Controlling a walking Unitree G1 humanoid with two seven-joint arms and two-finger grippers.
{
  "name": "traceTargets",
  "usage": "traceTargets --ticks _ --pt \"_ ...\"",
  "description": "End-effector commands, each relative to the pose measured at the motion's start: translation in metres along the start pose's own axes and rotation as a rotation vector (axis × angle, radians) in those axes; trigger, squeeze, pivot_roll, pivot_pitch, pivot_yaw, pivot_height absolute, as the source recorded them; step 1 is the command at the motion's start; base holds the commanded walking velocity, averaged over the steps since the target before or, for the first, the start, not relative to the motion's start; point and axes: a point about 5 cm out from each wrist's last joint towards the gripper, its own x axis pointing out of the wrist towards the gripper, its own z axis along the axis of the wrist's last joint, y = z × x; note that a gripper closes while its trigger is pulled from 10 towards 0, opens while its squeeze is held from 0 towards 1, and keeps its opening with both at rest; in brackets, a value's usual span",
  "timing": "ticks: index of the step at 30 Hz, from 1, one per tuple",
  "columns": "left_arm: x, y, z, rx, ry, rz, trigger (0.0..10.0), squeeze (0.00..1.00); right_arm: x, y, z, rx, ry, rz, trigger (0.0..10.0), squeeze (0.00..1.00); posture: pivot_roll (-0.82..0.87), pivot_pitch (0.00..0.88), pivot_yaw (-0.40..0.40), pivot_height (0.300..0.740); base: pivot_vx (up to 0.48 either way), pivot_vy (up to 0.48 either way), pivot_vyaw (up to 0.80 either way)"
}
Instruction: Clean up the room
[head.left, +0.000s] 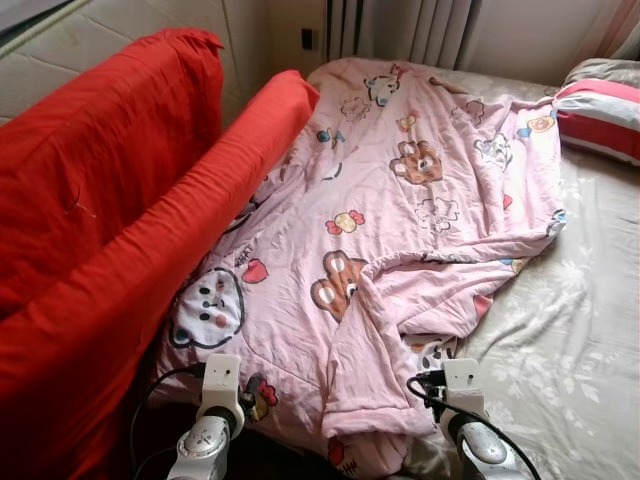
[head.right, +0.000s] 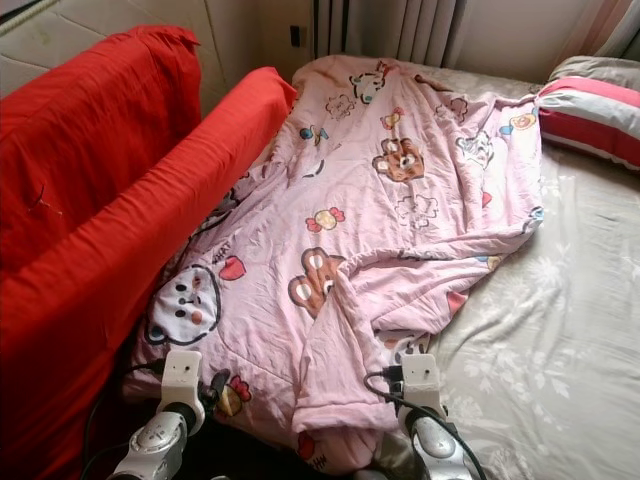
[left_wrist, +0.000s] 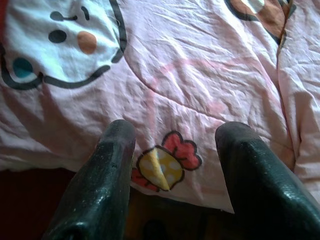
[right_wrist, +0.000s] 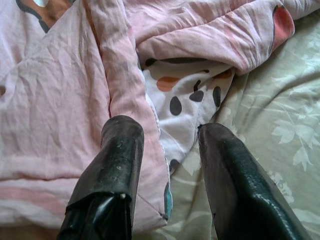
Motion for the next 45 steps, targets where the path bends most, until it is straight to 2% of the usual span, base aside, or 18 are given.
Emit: traceTargets --ticks 1,11,14,30,45 --pt "-0.003 0.000 -0.007 -0.010 0.024 0.000 10.0 0.00 -0.002 0.001 -0.005 0.011 0.015 -0.004 10.0 0.00 -0.05 0.180 -0.004 0.662 0.000 0.000 0.00" --pt "-0.004 0.000 -0.009 0.002 0.027 -0.008 10.0 0.00 -0.001 0.010 -0.004 0.017 0.017 0.004 10.0 0.00 -0.05 0.169 0.008 0.662 0.000 0.000 0.00" --pt "-0.003 -0.002 -0.008 0.006 0.026 -0.013 10.0 0.00 -0.001 0.011 -0.005 0.033 0.024 0.004 10.0 0.00 -0.05 0.161 0.010 0.644 0.000 0.000 0.00" --pt "0.000 -0.003 0.001 -0.006 -0.009 -0.022 10.0 0.00 -0.001 0.009 -0.002 0.039 -0.001 0.001 10.0 0.00 -0.05 0.143 0.014 0.635 0.000 0.000 0.00" --pt "0.001 -0.001 0.005 -0.006 -0.025 -0.015 10.0 0.00 0.002 0.013 0.006 0.043 -0.040 0.005 10.0 0.00 -0.04 0.160 0.012 0.635 0.000 0.000 0.00"
